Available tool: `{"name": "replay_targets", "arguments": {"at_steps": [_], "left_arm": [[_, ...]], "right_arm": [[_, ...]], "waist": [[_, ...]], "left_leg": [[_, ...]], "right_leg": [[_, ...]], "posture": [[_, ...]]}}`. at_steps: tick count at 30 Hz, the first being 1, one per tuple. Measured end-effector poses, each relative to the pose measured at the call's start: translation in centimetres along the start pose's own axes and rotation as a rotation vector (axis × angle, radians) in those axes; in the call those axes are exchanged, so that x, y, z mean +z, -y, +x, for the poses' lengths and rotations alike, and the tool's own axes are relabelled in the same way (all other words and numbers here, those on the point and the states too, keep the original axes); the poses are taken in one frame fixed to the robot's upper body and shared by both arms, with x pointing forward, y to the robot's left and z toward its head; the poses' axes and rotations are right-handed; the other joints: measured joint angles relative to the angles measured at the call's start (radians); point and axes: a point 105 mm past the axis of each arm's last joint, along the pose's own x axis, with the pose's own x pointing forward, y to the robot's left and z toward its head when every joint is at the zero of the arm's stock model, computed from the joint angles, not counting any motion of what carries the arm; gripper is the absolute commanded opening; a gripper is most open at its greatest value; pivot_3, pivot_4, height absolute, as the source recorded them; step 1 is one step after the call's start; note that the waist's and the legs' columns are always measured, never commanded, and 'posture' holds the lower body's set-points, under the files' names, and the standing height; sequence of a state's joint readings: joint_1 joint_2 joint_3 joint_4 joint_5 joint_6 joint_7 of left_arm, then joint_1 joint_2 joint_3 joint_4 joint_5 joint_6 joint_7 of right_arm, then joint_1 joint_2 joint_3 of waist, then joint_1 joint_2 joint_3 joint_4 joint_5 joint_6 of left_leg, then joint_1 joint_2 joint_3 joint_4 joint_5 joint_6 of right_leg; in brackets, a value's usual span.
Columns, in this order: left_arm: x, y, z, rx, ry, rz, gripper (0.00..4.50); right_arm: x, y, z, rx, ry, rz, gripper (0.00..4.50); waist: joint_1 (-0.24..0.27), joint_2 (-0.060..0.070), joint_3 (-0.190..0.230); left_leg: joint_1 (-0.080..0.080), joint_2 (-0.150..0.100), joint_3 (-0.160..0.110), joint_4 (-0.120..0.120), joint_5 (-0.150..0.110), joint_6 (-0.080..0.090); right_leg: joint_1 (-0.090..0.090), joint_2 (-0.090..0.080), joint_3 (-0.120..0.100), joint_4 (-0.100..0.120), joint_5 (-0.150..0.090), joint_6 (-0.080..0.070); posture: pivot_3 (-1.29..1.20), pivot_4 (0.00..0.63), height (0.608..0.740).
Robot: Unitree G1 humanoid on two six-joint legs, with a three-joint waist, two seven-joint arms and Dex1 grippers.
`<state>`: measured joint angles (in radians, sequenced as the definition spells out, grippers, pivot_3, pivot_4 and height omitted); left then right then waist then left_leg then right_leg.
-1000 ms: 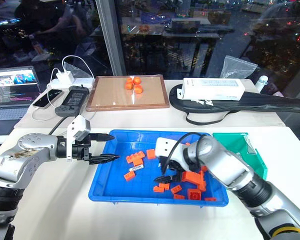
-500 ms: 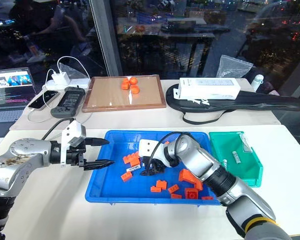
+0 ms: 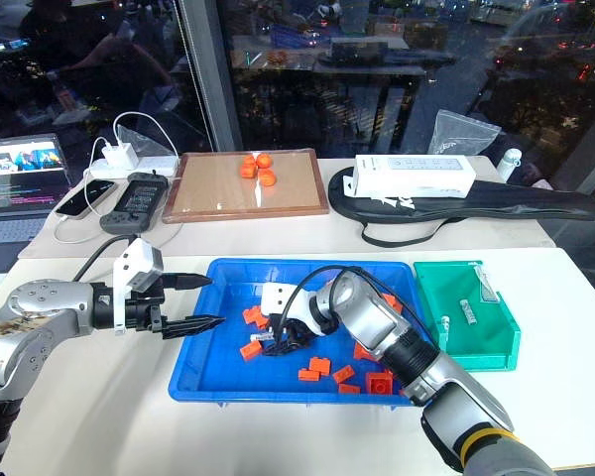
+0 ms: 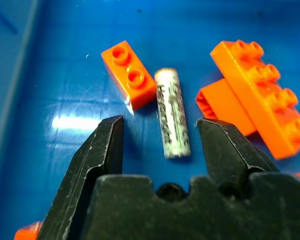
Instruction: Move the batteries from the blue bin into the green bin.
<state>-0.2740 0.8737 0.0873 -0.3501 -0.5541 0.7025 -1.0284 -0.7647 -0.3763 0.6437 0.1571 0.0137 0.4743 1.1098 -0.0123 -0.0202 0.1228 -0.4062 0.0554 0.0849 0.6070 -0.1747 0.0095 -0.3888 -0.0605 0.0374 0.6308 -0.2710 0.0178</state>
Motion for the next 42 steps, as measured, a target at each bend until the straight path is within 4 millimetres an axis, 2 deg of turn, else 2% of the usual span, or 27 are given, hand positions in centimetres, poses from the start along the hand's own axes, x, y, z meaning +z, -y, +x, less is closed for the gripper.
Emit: {"name": "replay_targets", "arguments": {"at_steps": [1,6,12,16,18,20,21,22,23,24,26,28,30,32,34,38,40,42], "left_arm": [[0.1,0.0,0.0,0.000,0.001,0.003,4.50],[0.1,0.0,0.0,0.002,0.001,0.006,4.50],[1.7,-0.5,0.8,-0.005,0.065,0.023,4.50],[2.4,-0.6,1.6,-0.039,0.105,0.012,4.50],[3.1,-0.6,2.4,-0.069,0.131,0.013,4.50],[3.8,-0.4,3.4,-0.112,0.165,0.011,4.50],[4.1,-0.2,4.0,-0.144,0.181,0.006,4.50],[4.2,-0.2,4.2,-0.156,0.189,0.002,4.50],[4.4,-0.1,4.7,-0.182,0.200,-0.004,4.50],[4.8,0.0,5.0,-0.200,0.211,-0.003,4.50],[5.3,0.0,5.5,-0.228,0.230,-0.002,4.50],[6.0,0.1,5.8,-0.247,0.249,0.004,4.50],[7.6,0.2,6.4,-0.281,0.296,0.019,4.50],[8.0,0.0,6.7,-0.280,0.305,0.022,4.50],[7.8,-0.2,7.1,-0.265,0.288,0.036,4.50],[7.3,-0.9,7.5,-0.216,0.264,0.048,4.50],[7.5,-1.1,7.5,-0.195,0.274,0.060,4.50],[7.5,-1.4,7.5,-0.167,0.275,0.066,4.50]], "right_arm": [[0.0,0.2,0.0,-0.004,0.002,0.007,2.10],[-0.5,0.7,-0.5,-0.025,-0.001,0.021,0.31],[-1.7,0.9,-2.6,-0.069,0.022,0.078,0.25],[-1.9,1.7,-6.3,-0.157,0.048,0.137,0.25],[-1.9,2.1,-9.6,-0.234,0.054,0.172,0.25],[-2.7,2.6,-14.0,-0.356,0.023,0.228,0.25],[-3.4,2.6,-17.1,-0.454,-0.009,0.264,0.25],[-3.7,2.7,-18.7,-0.510,-0.029,0.282,0.25],[-4.4,2.4,-21.6,-0.608,-0.069,0.312,0.25],[-5.1,1.9,-23.3,-0.663,-0.104,0.337,0.25],[-6.2,0.7,-25.0,-0.717,-0.159,0.383,0.25],[-6.9,0.0,-25.5,-0.735,-0.185,0.419,0.25],[-9.0,-1.3,-26.1,-0.775,-0.243,0.510,0.25],[-10.2,-1.6,-26.8,-0.842,-0.280,0.567,0.25],[-11.2,-1.8,-27.2,-0.891,-0.317,0.612,1.26],[-13.5,-1.8,-27.5,-0.966,-0.359,0.696,2.62],[-13.6,-1.7,-27.3,-0.966,-0.355,0.704,3.27],[-13.0,-1.2,-27.2,-0.963,-0.327,0.691,4.01]], "waist": [[0.000,0.000,0.000],[0.001,0.000,0.000],[0.006,0.000,0.000],[0.007,0.000,0.000],[0.010,0.000,0.000],[0.023,0.000,0.000],[0.029,0.000,0.000],[0.031,0.000,0.000],[0.031,0.000,0.000],[0.031,-0.001,0.000],[0.027,-0.001,0.000],[0.015,-0.001,0.000],[0.007,0.000,0.000],[-0.001,0.000,0.000],[-0.002,0.000,0.000],[-0.001,0.000,0.000],[0.000,0.000,0.000],[-0.001,0.000,0.000]], "left_leg": [[0.000,0.000,0.000,0.000,0.000,0.000],[0.000,0.000,0.000,0.000,0.000,0.000],[-0.001,-0.001,0.000,0.000,0.000,0.000],[-0.001,-0.001,0.000,0.000,0.000,0.000],[-0.001,-0.001,0.000,0.000,0.000,0.000],[-0.002,-0.002,0.000,0.000,0.000,0.000],[-0.003,-0.003,0.000,0.001,0.000,0.000],[-0.003,-0.003,0.000,0.001,0.000,0.000],[-0.003,-0.003,0.000,0.000,0.000,0.000],[-0.003,-0.003,0.000,0.000,0.000,0.000],[-0.003,-0.003,-0.001,-0.001,0.000,0.000],[-0.002,-0.003,-0.001,-0.001,0.000,0.001],[-0.001,-0.004,-0.002,-0.001,0.000,0.001],[0.000,-0.004,-0.003,0.000,0.000,0.001],[0.000,-0.004,-0.003,0.000,0.000,0.001],[-0.001,-0.005,-0.003,0.000,0.000,0.001],[-0.001,-0.005,-0.003,0.000,0.000,0.001],[-0.001,-0.005,-0.003,0.000,0.000,0.001]], "right_leg": [[0.000,0.000,0.000,0.000,0.000,0.000],[0.000,0.000,0.000,0.000,0.000,0.000],[0.000,0.000,0.000,0.000,0.000,0.000],[0.000,0.000,0.001,0.000,0.000,0.000],[0.000,0.000,0.001,-0.001,0.000,0.000],[0.000,-0.001,0.001,-0.002,0.000,0.000],[0.000,-0.001,0.001,-0.002,0.000,0.001],[0.000,-0.001,0.001,-0.003,0.000,0.001],[0.000,-0.001,0.002,-0.004,0.000,0.001],[0.000,-0.001,0.002,-0.005,0.000,0.001],[0.000,-0.001,0.002,-0.005,0.000,0.000],[0.000,0.001,0.005,-0.004,0.000,0.000],[0.000,0.001,0.005,-0.002,0.000,0.001],[0.001,0.001,0.006,-0.002,-0.001,0.002],[0.001,0.001,0.006,-0.002,-0.002,0.005],[0.001,0.001,0.006,-0.002,-0.001,0.004],[0.001,0.001,0.007,-0.002,-0.001,0.004],[0.001,0.001,0.007,-0.002,-0.001,0.005]], "posture": [[0.00,0.150,0.740],[0.00,0.150,0.740],[0.00,0.150,0.740],[0.00,0.150,0.740],[0.00,0.150,0.740],[0.00,0.150,0.740],[0.00,0.150,0.740],[0.00,0.150,0.740],[0.00,0.150,0.740],[0.00,0.150,0.740],[0.00,0.150,0.740],[0.00,0.150,0.740],[0.00,0.150,0.740],[0.00,0.150,0.740],[0.00,0.150,0.740],[0.00,0.150,0.740],[0.00,0.150,0.740],[0.00,0.150,0.740]]}}
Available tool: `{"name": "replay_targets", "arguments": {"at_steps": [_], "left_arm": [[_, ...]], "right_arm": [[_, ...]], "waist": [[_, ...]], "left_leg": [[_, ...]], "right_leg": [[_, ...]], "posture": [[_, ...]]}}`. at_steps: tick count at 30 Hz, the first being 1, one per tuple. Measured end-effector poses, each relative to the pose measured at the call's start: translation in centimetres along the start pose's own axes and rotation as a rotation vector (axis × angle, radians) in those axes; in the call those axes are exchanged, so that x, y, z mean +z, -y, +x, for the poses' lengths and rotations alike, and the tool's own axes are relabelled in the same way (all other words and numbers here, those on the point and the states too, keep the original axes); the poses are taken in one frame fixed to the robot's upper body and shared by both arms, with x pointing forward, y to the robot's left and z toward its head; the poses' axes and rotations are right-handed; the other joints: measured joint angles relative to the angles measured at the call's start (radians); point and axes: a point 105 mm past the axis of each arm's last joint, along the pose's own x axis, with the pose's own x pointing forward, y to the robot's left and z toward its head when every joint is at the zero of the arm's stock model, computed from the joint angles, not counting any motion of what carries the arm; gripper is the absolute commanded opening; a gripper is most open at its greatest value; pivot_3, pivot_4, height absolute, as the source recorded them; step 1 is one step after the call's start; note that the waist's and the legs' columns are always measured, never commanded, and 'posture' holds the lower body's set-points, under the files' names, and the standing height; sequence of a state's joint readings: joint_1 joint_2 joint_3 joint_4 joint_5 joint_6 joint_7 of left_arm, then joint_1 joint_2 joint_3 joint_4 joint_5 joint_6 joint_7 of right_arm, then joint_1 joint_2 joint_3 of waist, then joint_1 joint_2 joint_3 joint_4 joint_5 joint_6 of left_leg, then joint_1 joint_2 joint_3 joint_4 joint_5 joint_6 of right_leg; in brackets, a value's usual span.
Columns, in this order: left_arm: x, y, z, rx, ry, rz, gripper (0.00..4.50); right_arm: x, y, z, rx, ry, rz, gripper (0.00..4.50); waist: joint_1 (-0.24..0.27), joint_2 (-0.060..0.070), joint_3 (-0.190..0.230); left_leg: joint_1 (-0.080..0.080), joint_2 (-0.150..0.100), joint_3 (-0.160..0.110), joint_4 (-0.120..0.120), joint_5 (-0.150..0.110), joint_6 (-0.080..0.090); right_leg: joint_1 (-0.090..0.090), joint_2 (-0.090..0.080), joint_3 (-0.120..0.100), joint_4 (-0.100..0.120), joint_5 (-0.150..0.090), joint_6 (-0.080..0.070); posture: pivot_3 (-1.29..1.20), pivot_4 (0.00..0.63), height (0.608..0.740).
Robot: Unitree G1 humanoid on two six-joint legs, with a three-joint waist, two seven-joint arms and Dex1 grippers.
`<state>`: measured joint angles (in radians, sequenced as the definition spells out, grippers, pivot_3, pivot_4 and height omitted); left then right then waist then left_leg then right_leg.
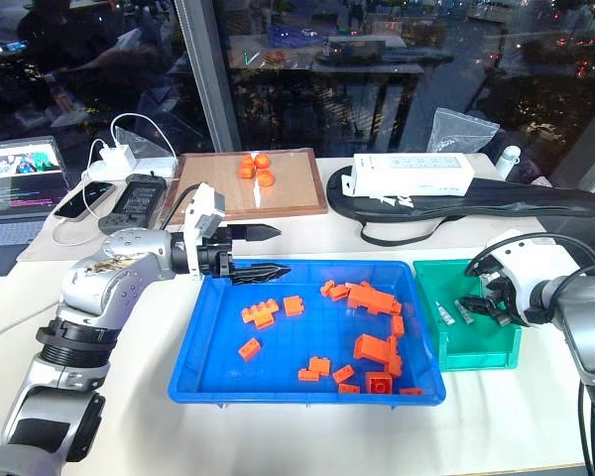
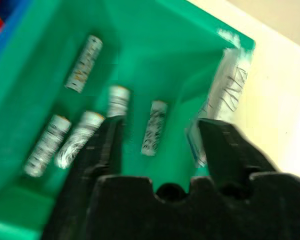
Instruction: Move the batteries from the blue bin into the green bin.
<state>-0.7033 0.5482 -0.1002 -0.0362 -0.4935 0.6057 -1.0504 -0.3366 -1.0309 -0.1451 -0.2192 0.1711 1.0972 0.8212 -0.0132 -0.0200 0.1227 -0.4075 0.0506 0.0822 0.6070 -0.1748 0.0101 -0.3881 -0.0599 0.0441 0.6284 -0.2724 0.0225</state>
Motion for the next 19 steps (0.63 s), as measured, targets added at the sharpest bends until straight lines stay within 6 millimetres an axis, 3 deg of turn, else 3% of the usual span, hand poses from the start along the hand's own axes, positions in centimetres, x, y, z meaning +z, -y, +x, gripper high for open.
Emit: {"name": "replay_targets", "arguments": {"at_steps": [2,4,9,12,15,19], "left_arm": [[0.1,-0.3,-0.1,0.026,0.003,0.015,4.50],[0.1,-0.5,-0.3,0.053,-0.003,0.038,4.50],[-1.6,-1.3,-2.4,0.144,-0.043,0.026,4.50],[-2.2,-1.6,-3.6,0.180,-0.060,0.019,4.50],[-2.7,-1.8,-4.4,0.215,-0.068,-0.012,4.50],[-3.0,-2.0,-5.1,0.258,-0.059,-0.049,4.50]], "right_arm": [[0.7,0.1,-0.3,0.001,0.024,-0.003,4.42],[1.3,0.3,-0.7,0.010,0.063,-0.003,4.42],[4.7,0.9,-3.4,-0.033,0.349,-0.128,4.42],[4.4,-0.6,-3.8,0.022,0.445,-0.136,4.42],[3.6,-2.8,-3.6,0.149,0.541,-0.037,4.42],[3.3,-4.0,-3.5,0.184,0.580,0.010,4.42]], "waist": [[0.000,0.000,0.000],[0.001,0.000,0.000],[0.002,0.000,0.000],[0.005,0.000,0.000],[0.005,0.000,0.000],[0.003,0.000,0.000]], "left_leg": [[0.000,0.000,0.000,0.000,0.000,0.000],[0.000,0.000,0.000,0.000,0.000,0.000],[0.000,0.001,-0.001,-0.001,0.000,0.000],[0.000,0.000,-0.001,0.000,0.000,0.000],[0.000,0.000,0.000,0.001,0.000,0.000],[0.001,0.001,-0.001,0.001,0.000,0.000]], "right_leg": [[0.000,0.000,0.000,0.000,0.000,0.000],[0.000,0.000,0.000,0.000,0.000,0.000],[0.001,0.000,-0.001,-0.001,-0.001,0.003],[0.002,0.000,-0.001,-0.001,-0.001,0.002],[0.002,0.000,-0.001,0.000,-0.001,0.003],[0.002,0.000,0.000,0.000,0.000,0.003]], "posture": [[0.00,0.150,0.740],[0.00,0.150,0.740],[0.00,0.150,0.740],[0.00,0.150,0.740],[0.00,0.150,0.740],[0.00,0.150,0.740]]}}
